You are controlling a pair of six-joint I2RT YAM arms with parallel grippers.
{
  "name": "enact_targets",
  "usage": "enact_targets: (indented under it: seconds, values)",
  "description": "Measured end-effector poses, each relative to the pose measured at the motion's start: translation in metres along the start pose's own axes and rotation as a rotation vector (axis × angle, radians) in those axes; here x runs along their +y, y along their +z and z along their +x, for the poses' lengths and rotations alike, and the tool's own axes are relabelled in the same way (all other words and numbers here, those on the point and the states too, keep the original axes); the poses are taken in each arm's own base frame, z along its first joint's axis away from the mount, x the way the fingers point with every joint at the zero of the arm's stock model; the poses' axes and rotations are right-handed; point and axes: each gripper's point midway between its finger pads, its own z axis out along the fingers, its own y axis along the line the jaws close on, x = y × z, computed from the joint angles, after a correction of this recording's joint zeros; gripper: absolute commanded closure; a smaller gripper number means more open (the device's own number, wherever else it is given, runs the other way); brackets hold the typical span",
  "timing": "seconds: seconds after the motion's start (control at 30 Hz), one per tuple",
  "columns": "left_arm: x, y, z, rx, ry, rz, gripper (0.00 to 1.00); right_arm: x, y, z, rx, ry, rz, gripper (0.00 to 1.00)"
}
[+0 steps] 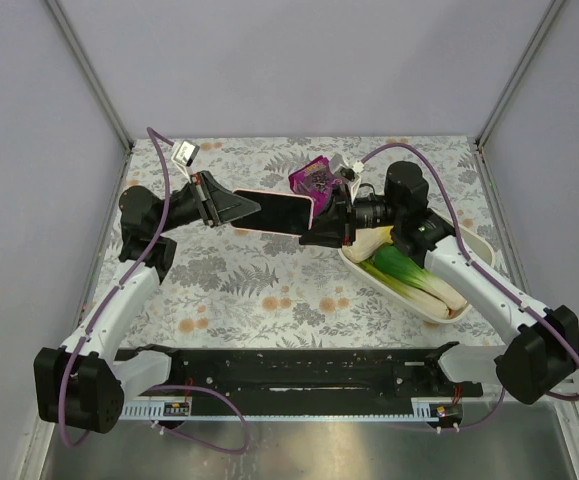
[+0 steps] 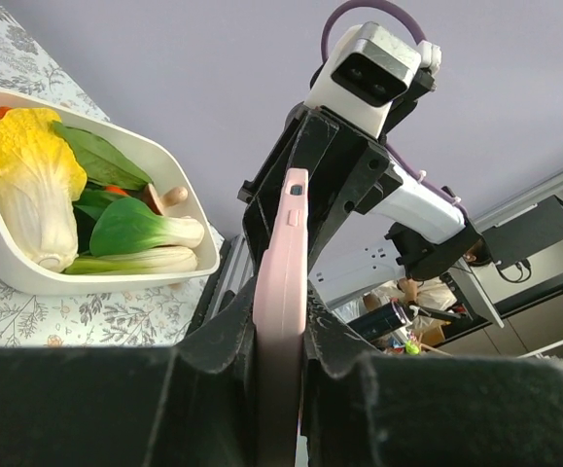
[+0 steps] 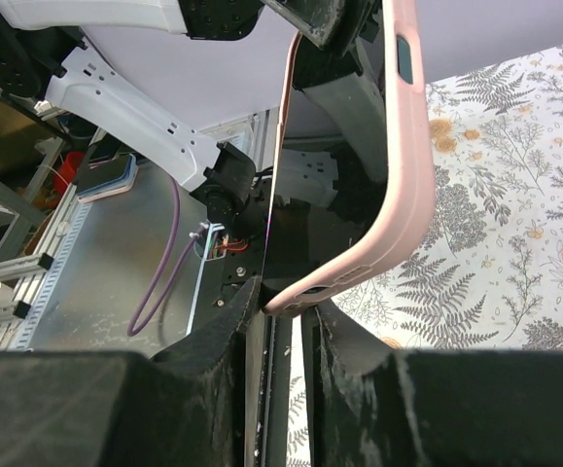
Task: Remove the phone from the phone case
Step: Remove the phone case from the phone.
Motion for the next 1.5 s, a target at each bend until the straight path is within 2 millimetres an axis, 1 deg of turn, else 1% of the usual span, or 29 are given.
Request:
enact_targets:
  seconds: [0.17, 0.3, 0.77, 1.23, 1.5]
  values:
    - [0.004, 0.000, 0.000, -0.005, -0.036, -0.017, 1.00, 0.002, -0.001, -0.002, -0.005, -0.007, -0.005, 0.99]
    - [0.011, 0.000, 0.002, -0.008, -0.087, -0.044, 1.00, 0.003, -0.001, -0.002, -0.005, 0.017, -0.005, 0.99]
    - [0.028, 0.001, 0.005, -0.015, -0.221, -0.102, 1.00, 0.003, -0.002, -0.004, -0.012, 0.083, -0.003, 0.99]
    - [0.050, -0.004, 0.003, -0.037, -0.383, -0.179, 1.00, -0.013, 0.003, -0.002, 0.012, 0.124, -0.006, 0.98]
    - [0.054, -0.003, 0.002, -0.041, -0.475, -0.185, 1.00, -0.018, 0.001, -0.003, 0.075, 0.048, 0.014, 0.99]
